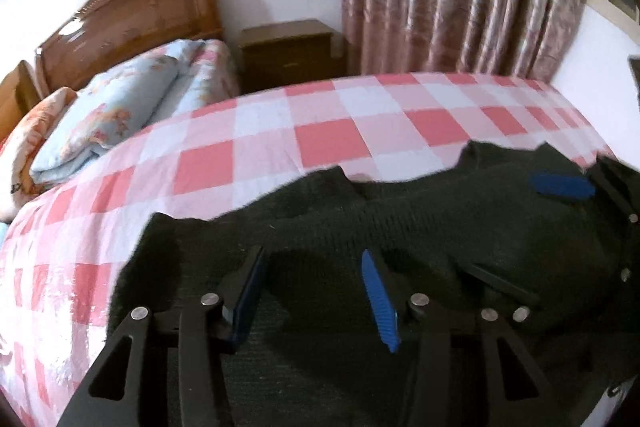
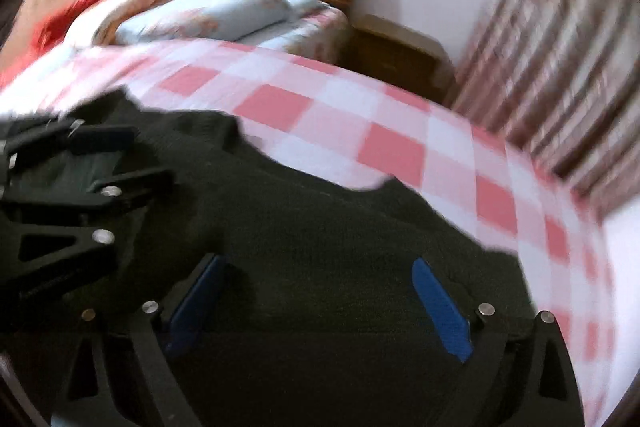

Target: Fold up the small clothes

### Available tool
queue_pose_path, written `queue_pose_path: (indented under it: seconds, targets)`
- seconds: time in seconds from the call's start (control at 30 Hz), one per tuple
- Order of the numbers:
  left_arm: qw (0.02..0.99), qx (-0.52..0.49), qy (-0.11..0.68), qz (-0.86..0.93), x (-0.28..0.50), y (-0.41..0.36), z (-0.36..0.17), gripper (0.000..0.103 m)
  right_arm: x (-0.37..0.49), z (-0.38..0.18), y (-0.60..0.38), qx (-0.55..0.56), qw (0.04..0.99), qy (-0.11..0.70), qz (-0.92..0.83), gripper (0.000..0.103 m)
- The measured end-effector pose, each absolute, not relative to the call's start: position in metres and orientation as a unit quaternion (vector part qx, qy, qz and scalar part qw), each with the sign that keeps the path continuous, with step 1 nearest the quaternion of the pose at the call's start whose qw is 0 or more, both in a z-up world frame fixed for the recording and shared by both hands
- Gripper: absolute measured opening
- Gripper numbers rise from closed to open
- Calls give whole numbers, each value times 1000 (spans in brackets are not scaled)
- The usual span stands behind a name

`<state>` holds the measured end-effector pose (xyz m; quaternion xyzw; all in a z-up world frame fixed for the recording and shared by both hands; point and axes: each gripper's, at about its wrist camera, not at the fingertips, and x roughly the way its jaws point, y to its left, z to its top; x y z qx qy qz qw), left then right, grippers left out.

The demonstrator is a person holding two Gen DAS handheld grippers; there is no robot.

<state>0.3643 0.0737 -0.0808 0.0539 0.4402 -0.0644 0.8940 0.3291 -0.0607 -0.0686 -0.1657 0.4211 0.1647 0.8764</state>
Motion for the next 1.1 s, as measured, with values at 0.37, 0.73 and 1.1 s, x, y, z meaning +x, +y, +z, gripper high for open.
queue_pose_path:
  seconds: [0.37,0.73,1.1]
  targets:
    - [906,-50,421,-10,361,115,-77,40,352,-68,-118,2,891,443,98,103]
    - [901,-8,434,-5,363,100,-80,37,362,-76,-118,0,882,467,64,103]
    - [921,22,389,-23,301,83,-59,35,296,-57,-68,-83,874,435,200,103]
